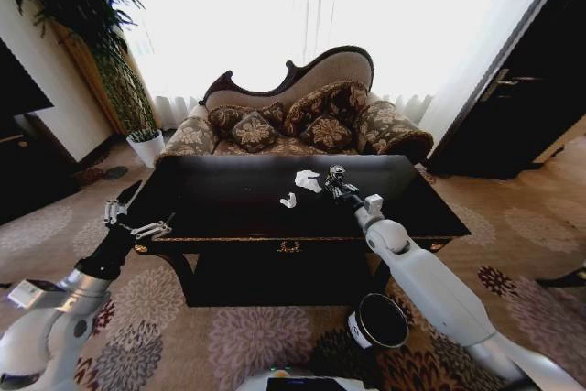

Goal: Move to the front of the table and place the trash on the table into the trash bin.

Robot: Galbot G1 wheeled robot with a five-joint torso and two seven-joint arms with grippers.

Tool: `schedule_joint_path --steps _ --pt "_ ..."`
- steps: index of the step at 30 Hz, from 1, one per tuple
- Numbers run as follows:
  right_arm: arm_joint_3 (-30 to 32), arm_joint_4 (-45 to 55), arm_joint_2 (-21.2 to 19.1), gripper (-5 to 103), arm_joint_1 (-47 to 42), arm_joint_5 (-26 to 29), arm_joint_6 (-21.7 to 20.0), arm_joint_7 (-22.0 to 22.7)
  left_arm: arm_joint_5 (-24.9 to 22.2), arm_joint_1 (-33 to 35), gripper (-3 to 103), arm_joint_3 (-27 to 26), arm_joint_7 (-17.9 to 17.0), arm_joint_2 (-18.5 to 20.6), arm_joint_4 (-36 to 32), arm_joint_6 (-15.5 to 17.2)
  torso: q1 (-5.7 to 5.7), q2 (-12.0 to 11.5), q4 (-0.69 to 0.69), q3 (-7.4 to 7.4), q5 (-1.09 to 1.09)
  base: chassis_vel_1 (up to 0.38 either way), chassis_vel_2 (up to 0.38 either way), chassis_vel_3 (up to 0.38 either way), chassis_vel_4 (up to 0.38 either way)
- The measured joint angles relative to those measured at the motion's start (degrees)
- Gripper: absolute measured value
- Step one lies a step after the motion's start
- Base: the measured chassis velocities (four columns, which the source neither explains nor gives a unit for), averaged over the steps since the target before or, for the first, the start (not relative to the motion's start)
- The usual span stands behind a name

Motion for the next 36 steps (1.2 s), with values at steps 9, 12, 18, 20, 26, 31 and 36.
schedule_joint_path --steps 9,12,18,20,26,31,36 --pt "4.4 5.5 -0.3 0 -6.9 8.9 1.9 -2.7 -1.7 -0.1 100 -1.1 0.0 0.4 -0.4 -0.1 0.0 0.0 0.0 0.0 0.02 0.0 0.0 0.0 0.0" --pt "7.8 8.5 -0.5 0 -10.4 12.9 3.1 -4.9 -1.6 -0.2 100 -0.6 0.0 0.7 0.3 -0.2 0.0 0.0 0.0 0.0 -0.01 0.0 0.0 0.0 0.0" --pt "12.3 11.7 0.0 0 -15.6 15.8 5.6 -7.4 -1.5 0.0 100 0.3 -0.2 0.3 -1.4 0.2 0.0 0.0 0.0 0.0 0.0 0.0 0.0 0.0 0.0" --pt "14.1 13.0 0.3 0 -17.7 16.3 6.8 -8.4 -1.5 0.4 100 0.3 -0.3 0.1 -1.9 0.2 0.0 0.0 -0.01 0.0 0.01 0.0 0.0 0.0 0.0" --pt "18.9 17.8 2.1 0 -25.0 17.4 8.4 -9.8 -3.2 0.9 100 -1.2 -0.2 0.0 -2.6 0.0 0.0 0.0 0.02 0.0 -0.01 0.0 0.0 0.0 0.0" --pt "22.8 23.5 3.9 0 -32.0 17.5 9.1 -11.9 -3.9 1.3 100 -1.7 -0.2 -0.6 -4.2 0.0 0.0 0.0 0.0 0.0 -0.01 0.0 0.0 0.0 0.0" --pt "24.9 27.9 5.8 0 -36.9 17.2 9.7 -13.6 -5.0 2.2 100 -2.8 -0.2 -1.3 -6.6 0.0 0.0 0.0 0.0 0.0 -0.02 0.0 0.0 0.0 0.0"
